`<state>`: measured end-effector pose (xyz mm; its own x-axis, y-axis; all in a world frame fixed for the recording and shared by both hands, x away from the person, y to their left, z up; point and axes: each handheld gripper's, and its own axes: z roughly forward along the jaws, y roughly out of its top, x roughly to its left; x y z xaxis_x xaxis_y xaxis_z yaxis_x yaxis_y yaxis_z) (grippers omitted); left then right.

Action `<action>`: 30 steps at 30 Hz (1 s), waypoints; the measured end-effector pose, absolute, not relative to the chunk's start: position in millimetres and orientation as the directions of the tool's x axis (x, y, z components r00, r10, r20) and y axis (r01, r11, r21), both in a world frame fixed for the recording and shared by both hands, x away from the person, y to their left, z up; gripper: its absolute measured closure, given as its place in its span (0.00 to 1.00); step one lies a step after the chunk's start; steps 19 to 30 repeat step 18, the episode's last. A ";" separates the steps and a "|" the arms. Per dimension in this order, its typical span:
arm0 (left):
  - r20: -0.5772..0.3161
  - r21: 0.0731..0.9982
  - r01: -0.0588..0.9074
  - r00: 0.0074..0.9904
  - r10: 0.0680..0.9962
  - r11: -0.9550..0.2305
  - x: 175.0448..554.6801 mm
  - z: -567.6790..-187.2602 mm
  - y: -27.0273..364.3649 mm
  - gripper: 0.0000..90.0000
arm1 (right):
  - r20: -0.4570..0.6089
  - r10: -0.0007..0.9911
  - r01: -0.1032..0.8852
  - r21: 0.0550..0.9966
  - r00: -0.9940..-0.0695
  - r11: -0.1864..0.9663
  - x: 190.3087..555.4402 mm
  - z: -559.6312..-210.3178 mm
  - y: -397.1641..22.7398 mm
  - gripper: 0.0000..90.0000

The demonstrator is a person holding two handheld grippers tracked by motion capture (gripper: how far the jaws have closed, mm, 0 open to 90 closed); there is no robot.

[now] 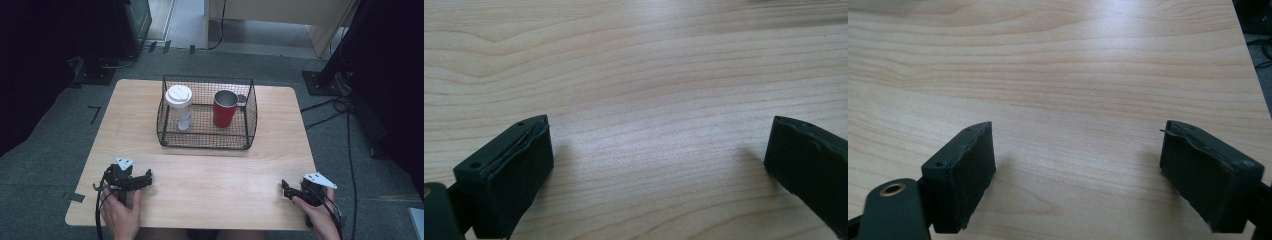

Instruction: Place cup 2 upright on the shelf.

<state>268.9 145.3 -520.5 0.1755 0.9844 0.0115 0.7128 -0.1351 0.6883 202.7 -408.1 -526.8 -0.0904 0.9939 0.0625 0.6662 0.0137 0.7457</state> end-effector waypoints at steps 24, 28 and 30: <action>0.011 0.688 0.713 0.175 0.984 -0.135 269.0 -520.5 145.3 0.00 | 0.027 0.995 0.671 0.740 -0.099 0.047 203.1 -527.3 -404.3 0.15; 0.011 0.688 0.713 0.175 0.984 -0.135 269.0 -520.5 145.3 0.00 | 0.027 0.995 0.671 0.740 -0.099 0.047 203.1 -527.3 -404.3 0.15; 0.011 0.688 0.713 0.175 0.984 -0.135 269.0 -520.5 145.3 0.00 | 0.027 0.995 0.671 0.740 -0.099 0.047 203.1 -527.3 -404.3 0.15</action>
